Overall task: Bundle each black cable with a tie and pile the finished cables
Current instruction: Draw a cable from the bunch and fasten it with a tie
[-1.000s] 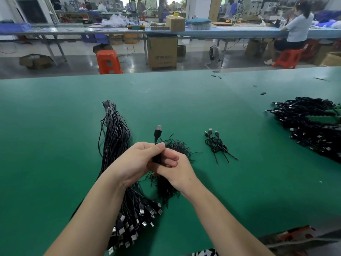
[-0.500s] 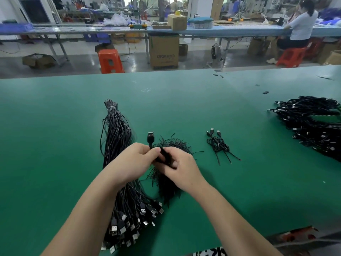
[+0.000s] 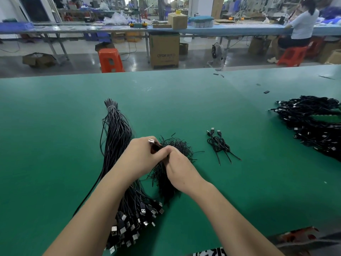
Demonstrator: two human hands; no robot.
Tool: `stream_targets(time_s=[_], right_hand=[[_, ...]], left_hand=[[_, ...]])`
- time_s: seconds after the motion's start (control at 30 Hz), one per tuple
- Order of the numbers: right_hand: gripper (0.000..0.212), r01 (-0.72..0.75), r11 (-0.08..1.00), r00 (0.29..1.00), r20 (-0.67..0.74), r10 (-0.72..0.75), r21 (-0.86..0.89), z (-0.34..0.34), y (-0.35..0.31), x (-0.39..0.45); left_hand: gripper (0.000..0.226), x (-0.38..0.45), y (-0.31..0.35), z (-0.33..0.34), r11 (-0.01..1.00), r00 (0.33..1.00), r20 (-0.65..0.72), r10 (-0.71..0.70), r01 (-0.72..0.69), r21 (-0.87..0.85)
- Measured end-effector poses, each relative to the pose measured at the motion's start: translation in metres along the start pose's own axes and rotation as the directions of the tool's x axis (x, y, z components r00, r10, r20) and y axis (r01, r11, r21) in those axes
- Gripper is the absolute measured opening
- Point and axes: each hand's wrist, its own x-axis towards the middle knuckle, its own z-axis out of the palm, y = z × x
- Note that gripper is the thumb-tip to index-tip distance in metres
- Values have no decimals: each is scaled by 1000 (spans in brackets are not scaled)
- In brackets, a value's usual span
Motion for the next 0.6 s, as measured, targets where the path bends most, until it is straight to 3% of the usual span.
stream_targets(time_s=[0.1, 0.2, 0.33, 0.6], right_hand=[[25, -29, 1000, 1000, 7, 29, -12, 4, 1, 2], [12, -74, 973, 996, 58, 62, 217, 8, 4, 0], [28, -124, 900, 983, 178, 53, 417, 13, 7, -7], [26, -116, 977, 987, 126, 95, 178, 9, 2, -8]], left_hand=[[33, 4, -1, 1, 1000, 999, 30, 19, -20, 12], [13, 7, -5, -2, 995, 997, 79, -4, 12, -101], [11, 11, -12, -3, 978, 985, 170, -36, 69, -195], [18, 6, -20, 15, 905, 973, 187, -135, 198, -378]])
